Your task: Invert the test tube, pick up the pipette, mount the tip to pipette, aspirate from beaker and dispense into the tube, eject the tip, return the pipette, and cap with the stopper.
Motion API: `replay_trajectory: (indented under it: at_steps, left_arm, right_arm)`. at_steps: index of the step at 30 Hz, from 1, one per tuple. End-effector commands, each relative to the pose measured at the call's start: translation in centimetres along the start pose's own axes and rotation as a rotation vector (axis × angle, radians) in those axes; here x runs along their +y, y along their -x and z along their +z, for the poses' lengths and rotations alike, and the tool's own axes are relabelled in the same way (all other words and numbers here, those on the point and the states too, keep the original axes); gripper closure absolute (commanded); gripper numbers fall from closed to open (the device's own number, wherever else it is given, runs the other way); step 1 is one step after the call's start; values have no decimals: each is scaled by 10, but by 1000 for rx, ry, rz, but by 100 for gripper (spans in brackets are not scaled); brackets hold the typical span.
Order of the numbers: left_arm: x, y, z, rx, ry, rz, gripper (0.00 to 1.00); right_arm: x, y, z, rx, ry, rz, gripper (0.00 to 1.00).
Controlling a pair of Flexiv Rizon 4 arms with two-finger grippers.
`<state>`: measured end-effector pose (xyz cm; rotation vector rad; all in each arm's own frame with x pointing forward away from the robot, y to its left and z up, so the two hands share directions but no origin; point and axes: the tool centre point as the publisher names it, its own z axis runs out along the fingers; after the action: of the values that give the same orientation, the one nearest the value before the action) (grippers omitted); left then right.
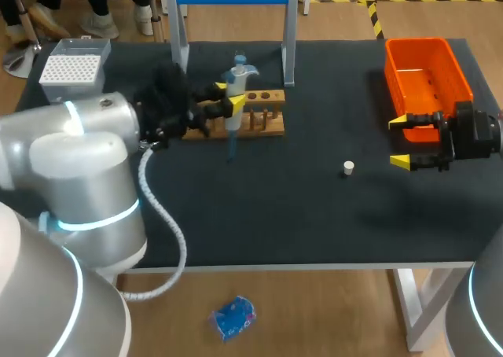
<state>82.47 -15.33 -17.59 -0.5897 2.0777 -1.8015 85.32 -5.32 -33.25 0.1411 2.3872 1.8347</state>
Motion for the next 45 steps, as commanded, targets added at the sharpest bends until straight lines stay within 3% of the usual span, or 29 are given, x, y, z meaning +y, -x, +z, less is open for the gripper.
replay_trajectory:
  at_steps: [1,19,28,33,45]
  left_arm:
    - [5,-6,-33,-14,-36,1,100]
    - [5,-6,-33,-14,-36,1,100]
    - [-18,23,-63,-1,-144,109,100]
    - [-27,38,-84,30,-152,155,100]
    - [-30,94,-154,-24,-145,183,100]
  right_arm:
    - [1,-1,0,-1,-3,-1,0]
    - [1,-1,0,-1,-3,-1,0]
    - [1,-1,0,-1,-3,-1,0]
    - [1,-1,0,-1,-3,-1,0]
    - [1,-1,0,-1,-3,-1,0]
